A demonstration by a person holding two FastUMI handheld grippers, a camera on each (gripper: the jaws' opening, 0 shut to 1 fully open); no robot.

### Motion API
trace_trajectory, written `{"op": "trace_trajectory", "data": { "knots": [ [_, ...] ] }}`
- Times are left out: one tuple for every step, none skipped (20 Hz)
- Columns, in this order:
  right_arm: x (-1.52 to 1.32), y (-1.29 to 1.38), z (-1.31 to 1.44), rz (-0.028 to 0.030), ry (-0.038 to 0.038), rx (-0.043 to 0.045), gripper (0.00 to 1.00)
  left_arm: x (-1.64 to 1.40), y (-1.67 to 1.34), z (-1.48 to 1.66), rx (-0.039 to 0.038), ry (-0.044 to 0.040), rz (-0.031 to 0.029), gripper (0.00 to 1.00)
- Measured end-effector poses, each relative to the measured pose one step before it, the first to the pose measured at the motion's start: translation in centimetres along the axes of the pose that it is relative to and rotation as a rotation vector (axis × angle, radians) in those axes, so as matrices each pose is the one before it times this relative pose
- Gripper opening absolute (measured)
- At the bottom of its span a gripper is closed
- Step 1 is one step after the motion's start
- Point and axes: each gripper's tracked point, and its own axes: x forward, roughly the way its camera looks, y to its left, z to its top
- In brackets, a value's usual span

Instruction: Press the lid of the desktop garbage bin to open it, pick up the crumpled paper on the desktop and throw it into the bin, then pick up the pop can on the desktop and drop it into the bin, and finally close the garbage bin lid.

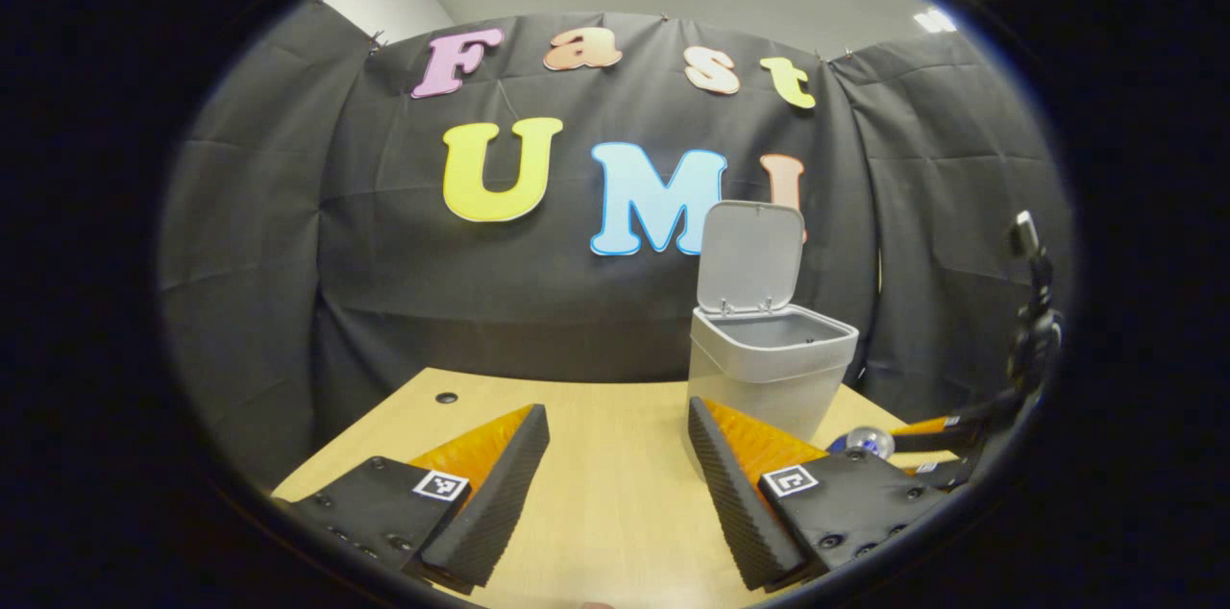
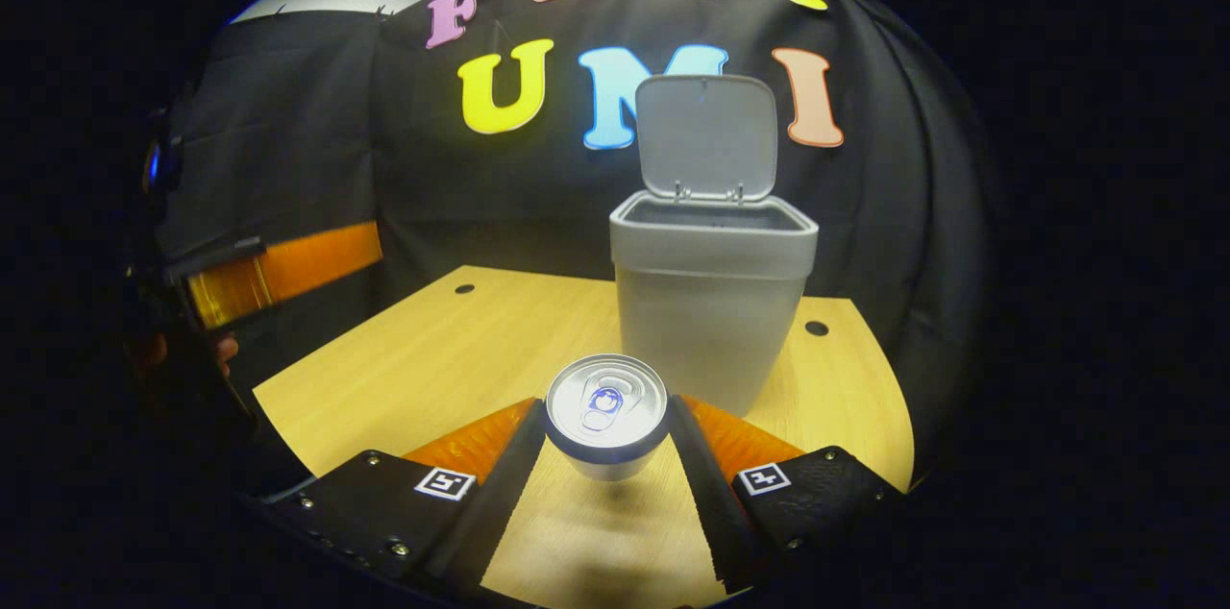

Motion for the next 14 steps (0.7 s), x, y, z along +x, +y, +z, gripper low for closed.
{"op": "trace_trajectory", "data": {
  "knots": [
    [-0.197, -0.369, 1.439, -0.00444, -0.03333, -0.00202, 0.84, 0.212, -0.145, -0.107, 0.00109, 0.00110, -0.00394, 0.96],
    [-0.161, -0.389, 1.633, -0.00539, -0.03489, -0.00469, 0.84, 0.156, -0.206, -0.090, 0.00035, 0.00293, -0.00314, 0.96],
    [0.125, -0.598, 1.519, -0.01139, -0.03208, -0.00908, 0.84, 0.187, -0.210, 0.026, -0.00208, -0.00033, -0.00310, 0.96],
    [0.129, -0.587, 1.401, -0.00987, -0.02623, -0.01078, 0.84, 0.072, -0.187, 0.024, -0.00482, -0.00071, -0.00376, 0.95],
    [0.194, -0.402, 1.081, -0.00801, -0.02427, -0.00899, 0.84, 0.085, -0.258, -0.013, -0.00539, 0.00018, -0.00433, 0.95],
    [0.222, -0.370, 1.086, -0.00473, -0.02394, -0.00599, 0.84, 0.126, -0.163, -0.027, -0.00399, 0.00061, -0.00407, 0.95],
    [0.243, -0.181, 0.825, -0.00123, -0.02152, -0.00420, 0.84, 0.023, -0.095, 0.015, -0.00119, 0.00108, -0.00203, 0.96],
    [0.243, -0.284, 0.721, -0.00458, -0.01669, -0.00630, 0.84, 0.099, -0.079, -0.089, 0.00055, 0.00258, -0.00045, 0.96],
    [0.267, -0.263, 0.689, -0.00494, -0.01830, -0.00825, 0.84, 0.035, 0.032, -0.100, -0.00009, 0.00144, 0.00087, 0.96],
    [0.206, -0.271, 0.741, -0.00457, -0.02007, -0.00744, 0.84, 0.043, 0.028, 0.021, 0.00010, 0.00080, -0.00014, 0.95],
    [0.273, -0.053, 0.560, -0.00112, -0.02132, -0.00623, 0.84, 0.142, 0.200, -0.014, 0.00106, 0.00219, 0.00429, 0.96],
    [0.245, -0.158, 0.725, -0.00472, -0.02102, -0.00651, 0.84, 0.245, 0.234, -0.042, 0.00188, 0.00144, 0.00387, 0.96],
    [0.300, -0.282, 0.598, -0.00709, -0.02369, -0.00713, 0.84, 0.082, 0.237, 0.027, 0.00242, 0.00061, 0.00542, 0.96],
    [0.329, -0.220, 0.823, -0.00865, -0.02519, -0.00785, 0.84, 0.200, 0.161, 0.030, 0.00158, -0.00011, 0.00379, 0.96]
  ]
}}
